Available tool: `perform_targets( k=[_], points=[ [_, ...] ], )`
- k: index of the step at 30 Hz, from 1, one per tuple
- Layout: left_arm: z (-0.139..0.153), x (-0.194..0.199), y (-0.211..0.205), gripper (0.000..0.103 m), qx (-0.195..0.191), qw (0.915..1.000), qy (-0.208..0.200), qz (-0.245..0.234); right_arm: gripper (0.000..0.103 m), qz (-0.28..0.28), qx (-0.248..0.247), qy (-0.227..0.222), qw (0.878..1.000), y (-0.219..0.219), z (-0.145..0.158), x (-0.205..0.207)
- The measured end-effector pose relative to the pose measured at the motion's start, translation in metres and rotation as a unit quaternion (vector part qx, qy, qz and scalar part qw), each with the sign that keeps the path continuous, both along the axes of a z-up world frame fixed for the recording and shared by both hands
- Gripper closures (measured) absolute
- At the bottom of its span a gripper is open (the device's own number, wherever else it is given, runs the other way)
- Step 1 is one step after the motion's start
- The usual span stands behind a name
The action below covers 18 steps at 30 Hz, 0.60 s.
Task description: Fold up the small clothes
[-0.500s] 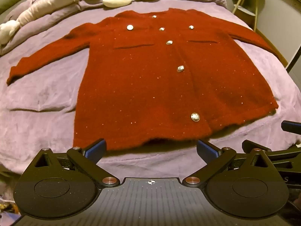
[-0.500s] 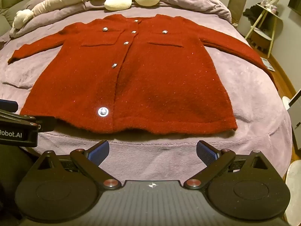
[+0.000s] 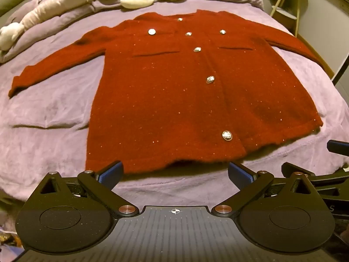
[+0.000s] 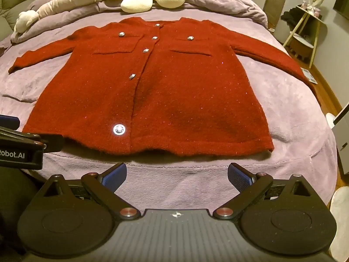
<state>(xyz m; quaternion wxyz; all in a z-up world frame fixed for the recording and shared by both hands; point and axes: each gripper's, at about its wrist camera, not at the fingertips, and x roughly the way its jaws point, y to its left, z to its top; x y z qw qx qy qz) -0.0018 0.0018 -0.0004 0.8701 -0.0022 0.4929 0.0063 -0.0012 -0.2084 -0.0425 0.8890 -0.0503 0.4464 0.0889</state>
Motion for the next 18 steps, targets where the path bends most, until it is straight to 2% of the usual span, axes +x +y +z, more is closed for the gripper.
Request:
perform_targets(
  k=[18],
  points=[
    [-0.0003, -0.0001, 0.0005, 0.000, -0.002, 1.0000, 0.001, 0.002, 0.004, -0.002, -0.003, -0.005, 1.000, 0.0015, 0.0035, -0.0028]
  ],
)
